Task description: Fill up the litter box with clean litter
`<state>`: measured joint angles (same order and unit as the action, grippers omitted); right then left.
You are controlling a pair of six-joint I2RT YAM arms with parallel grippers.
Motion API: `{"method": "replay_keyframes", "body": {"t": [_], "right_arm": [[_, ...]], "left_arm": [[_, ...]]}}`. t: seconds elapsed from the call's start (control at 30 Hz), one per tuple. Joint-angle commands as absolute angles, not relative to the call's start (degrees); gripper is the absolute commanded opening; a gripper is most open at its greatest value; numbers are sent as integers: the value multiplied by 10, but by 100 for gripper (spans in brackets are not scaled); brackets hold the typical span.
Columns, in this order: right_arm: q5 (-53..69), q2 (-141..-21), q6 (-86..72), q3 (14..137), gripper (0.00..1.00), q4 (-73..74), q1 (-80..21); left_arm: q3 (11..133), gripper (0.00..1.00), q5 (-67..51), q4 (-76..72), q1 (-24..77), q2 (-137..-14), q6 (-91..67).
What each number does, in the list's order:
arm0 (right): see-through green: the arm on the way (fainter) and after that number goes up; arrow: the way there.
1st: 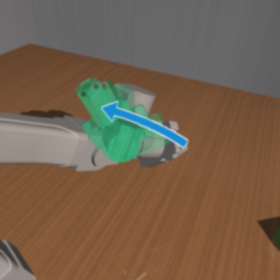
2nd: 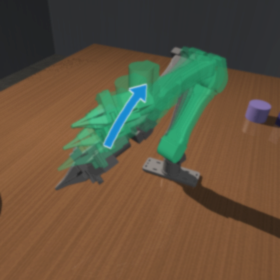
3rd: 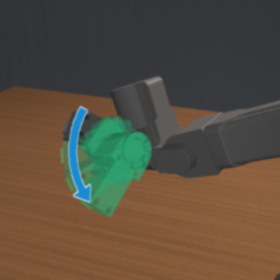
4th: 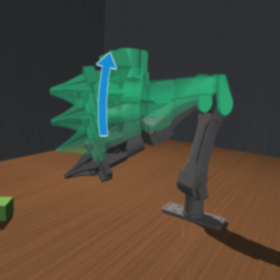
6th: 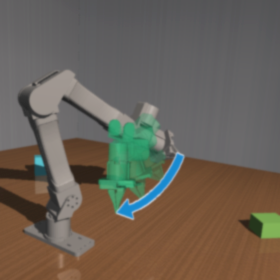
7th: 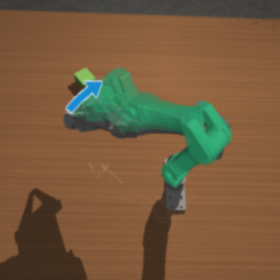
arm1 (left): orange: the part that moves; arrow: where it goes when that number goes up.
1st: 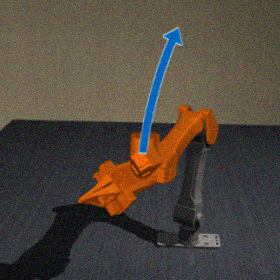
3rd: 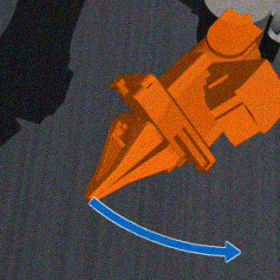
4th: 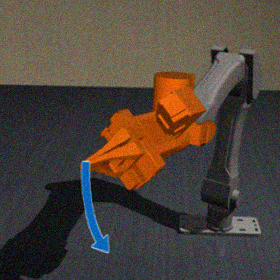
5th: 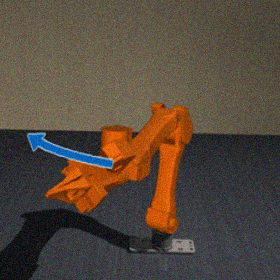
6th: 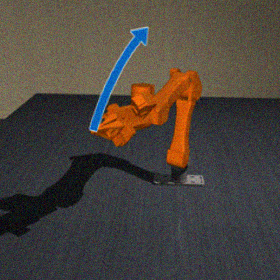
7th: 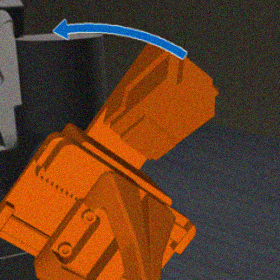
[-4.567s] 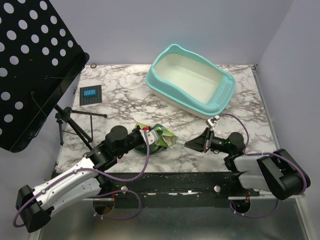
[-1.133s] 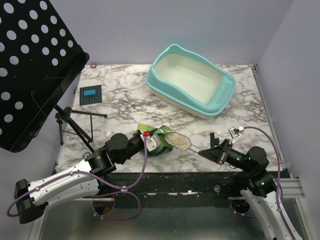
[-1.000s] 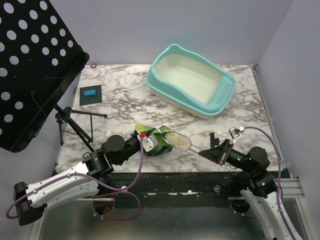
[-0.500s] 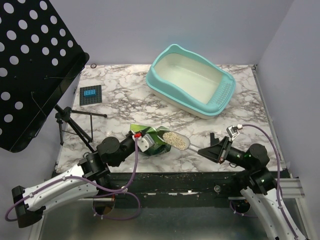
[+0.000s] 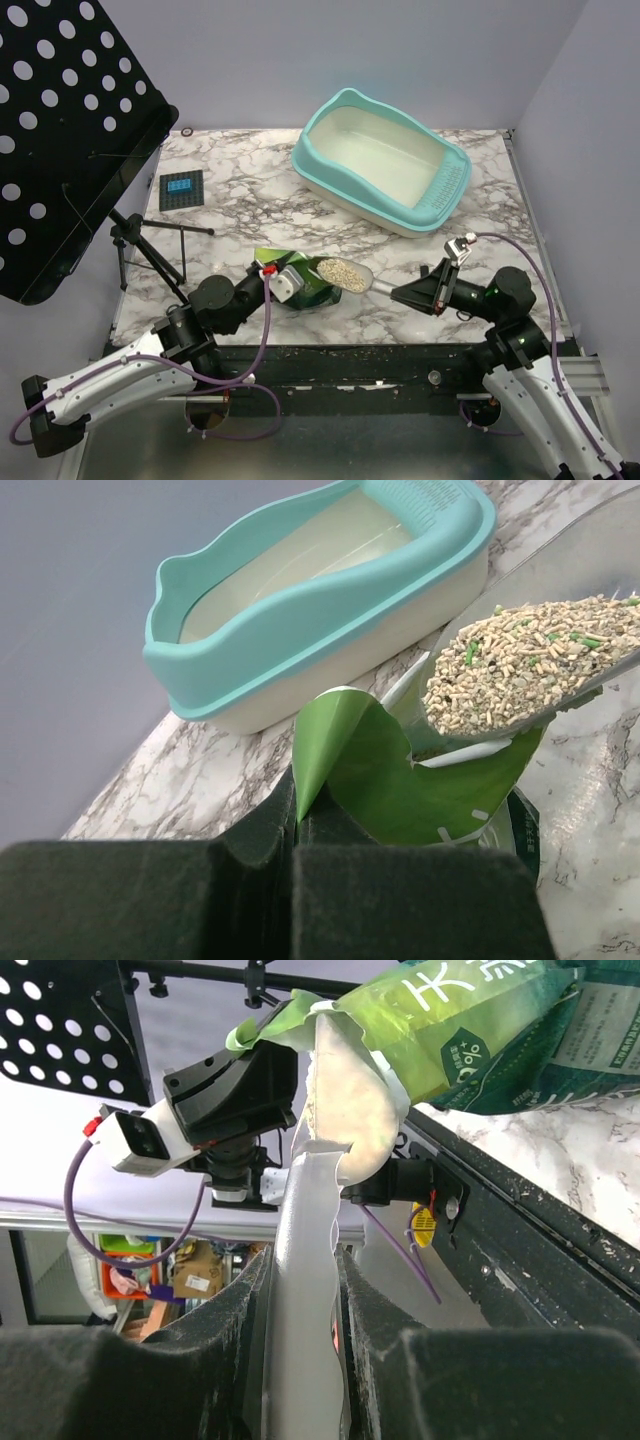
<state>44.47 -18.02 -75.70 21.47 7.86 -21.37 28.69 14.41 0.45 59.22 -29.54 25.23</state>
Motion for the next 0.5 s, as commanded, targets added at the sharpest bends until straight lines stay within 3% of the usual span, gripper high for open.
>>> {"method": "replay_keyframes", "body": {"t": [0.0,0.3,0.47], "right_arm": [[478,-213,-764,258,0,29,-213],[483,-261,-770,321,0,17,-213],[444,-288,-819,308,0,-88,-213]], "left_arm": [[293,0,202,-11,588,-272,269],[297,0,264,-1,580,-278,279],[294,0,264,-1,578,-279,280]]}}
